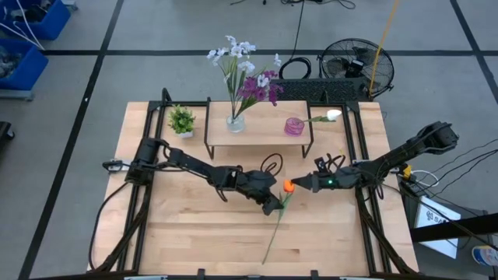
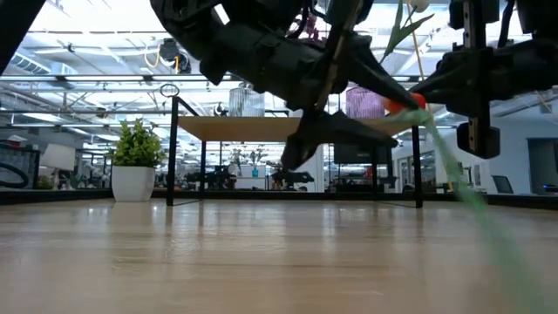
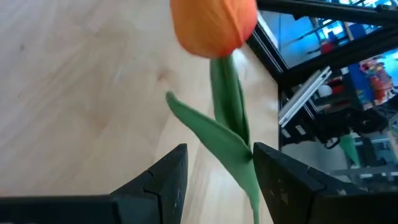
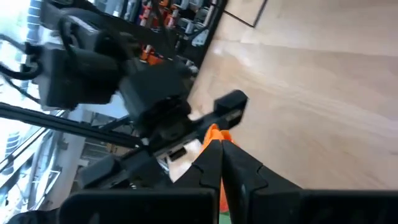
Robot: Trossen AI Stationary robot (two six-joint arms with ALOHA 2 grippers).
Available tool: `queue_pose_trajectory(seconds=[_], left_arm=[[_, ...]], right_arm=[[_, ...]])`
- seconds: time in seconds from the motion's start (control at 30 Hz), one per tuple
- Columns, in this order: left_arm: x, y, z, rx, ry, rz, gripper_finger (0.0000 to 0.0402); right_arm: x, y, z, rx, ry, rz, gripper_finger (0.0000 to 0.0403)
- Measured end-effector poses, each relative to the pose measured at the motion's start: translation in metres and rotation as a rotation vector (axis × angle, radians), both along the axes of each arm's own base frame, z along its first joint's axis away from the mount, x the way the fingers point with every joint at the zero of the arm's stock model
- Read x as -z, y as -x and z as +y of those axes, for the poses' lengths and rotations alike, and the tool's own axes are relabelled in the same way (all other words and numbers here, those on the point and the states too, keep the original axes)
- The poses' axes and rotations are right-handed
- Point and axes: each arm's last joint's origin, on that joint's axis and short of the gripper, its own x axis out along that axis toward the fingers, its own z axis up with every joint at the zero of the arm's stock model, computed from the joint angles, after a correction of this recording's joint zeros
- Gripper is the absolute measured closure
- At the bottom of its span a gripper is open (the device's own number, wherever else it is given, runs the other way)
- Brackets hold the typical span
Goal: Pick and place flowers into a vace then onto a shelf
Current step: Put the orange flower into the violet vase
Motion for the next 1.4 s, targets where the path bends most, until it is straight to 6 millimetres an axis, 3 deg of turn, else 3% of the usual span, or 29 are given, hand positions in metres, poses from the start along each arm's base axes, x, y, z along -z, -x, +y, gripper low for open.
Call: queue_pose_trajectory(seconds=[0.3, 0.7, 1.03, 1.4], left_arm=[[-0.016, -0.008, 0.001, 0.009, -0.039, -0.204, 0.0227], [-0.017, -0.012, 0.031, -0.076, -0.024, -0.19, 0.0391], [-0.022, -0.013, 0.035, -0.042, -0.005, -0.241, 0.0394], [-0.032, -0.008, 0.003, 0.067, 0.033, -0.273, 0.0397]], right_arm=[[-0.002, -0.001, -0.002, 0.05, 0.036, -0.022, 0.0403], [-0.013, -0.003, -0.004, 0.053, 0.078, -0.12, 0.0403], [-0.014, -0.003, -0.004, 0.038, 0.17, -0.124, 0.0392], [-0.018, -0.003, -0.004, 0.029, 0.252, -0.16, 0.0295]])
